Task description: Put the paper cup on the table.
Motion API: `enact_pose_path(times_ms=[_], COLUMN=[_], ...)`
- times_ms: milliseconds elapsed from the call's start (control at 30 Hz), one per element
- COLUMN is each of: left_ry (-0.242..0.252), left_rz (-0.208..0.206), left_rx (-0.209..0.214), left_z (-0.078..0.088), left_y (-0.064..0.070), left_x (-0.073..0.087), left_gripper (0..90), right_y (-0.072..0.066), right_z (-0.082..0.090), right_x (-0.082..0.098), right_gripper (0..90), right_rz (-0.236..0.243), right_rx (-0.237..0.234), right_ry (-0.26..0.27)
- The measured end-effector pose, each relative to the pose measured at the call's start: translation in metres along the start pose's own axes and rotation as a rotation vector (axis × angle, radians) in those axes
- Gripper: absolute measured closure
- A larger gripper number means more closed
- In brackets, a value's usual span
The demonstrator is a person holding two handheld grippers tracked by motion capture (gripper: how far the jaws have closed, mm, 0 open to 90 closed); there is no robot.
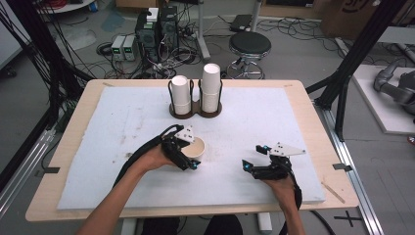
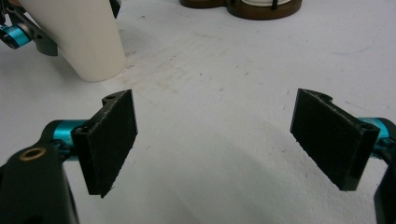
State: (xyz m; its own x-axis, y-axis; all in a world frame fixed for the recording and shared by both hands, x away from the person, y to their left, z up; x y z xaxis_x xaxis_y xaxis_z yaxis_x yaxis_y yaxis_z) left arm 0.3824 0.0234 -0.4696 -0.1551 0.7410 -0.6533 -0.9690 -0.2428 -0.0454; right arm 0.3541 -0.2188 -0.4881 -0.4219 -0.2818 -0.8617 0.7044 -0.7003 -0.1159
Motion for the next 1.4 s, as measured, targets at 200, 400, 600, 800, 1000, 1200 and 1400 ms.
enact_pose_path(times_ms=[200, 400, 600, 800, 1000, 1200, 1400], left_ry=[0.011, 0.020, 0.010, 0.039, 0.071, 0.107, 0.158], left_rz=[0.015, 0.045, 0.062, 0.076, 0.110, 0.150, 0.179], left_rx=[0.003, 0.001, 0.005, -0.005, -0.030, -0.059, -0.087], left_z=[0.000, 0.002, 0.004, 0.014, 0.028, 0.042, 0.054], left_y=[0.000, -0.001, 0.001, 0.001, 0.000, 0.000, -0.001], left_x=[0.001, 0.011, 0.020, 0.024, 0.040, 0.055, 0.067], left_gripper=[10.8, 10.8, 10.8, 10.8, 10.9, 10.9, 10.9], right_y=[0.000, 0.000, 0.000, 0.001, 0.000, 0.000, 0.001], right_z=[0.000, 0.000, 0.000, 0.001, 0.001, 0.001, 0.000], right_x=[0.000, 0.000, 0.000, 0.000, 0.000, 0.000, 0.000], right_gripper=[15.3, 15.3, 15.3, 15.3, 15.3, 15.3, 15.3], right_rz=[0.000, 0.000, -0.001, -0.004, -0.007, -0.006, -0.010], right_rx=[-0.002, -0.003, -0.003, -0.004, -0.006, -0.005, -0.008], right_ry=[0.005, 0.006, 0.005, 0.008, 0.005, 0.005, 0.002])
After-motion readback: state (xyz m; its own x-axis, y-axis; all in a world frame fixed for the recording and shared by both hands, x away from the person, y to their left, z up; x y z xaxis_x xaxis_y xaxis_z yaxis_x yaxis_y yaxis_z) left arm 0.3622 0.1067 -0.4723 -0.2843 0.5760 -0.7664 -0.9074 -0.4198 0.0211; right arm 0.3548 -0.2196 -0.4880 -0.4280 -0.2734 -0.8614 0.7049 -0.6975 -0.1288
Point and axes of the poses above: each handheld gripper's, and its own axes: z roughly backward along the jaws, x roughly out of its underside, y roughly to its right, the point moved 8 cm from there along -z, roughly forward along the jaws, and after that the axes turned 2 degrees about -y, right-handed, at the moved point
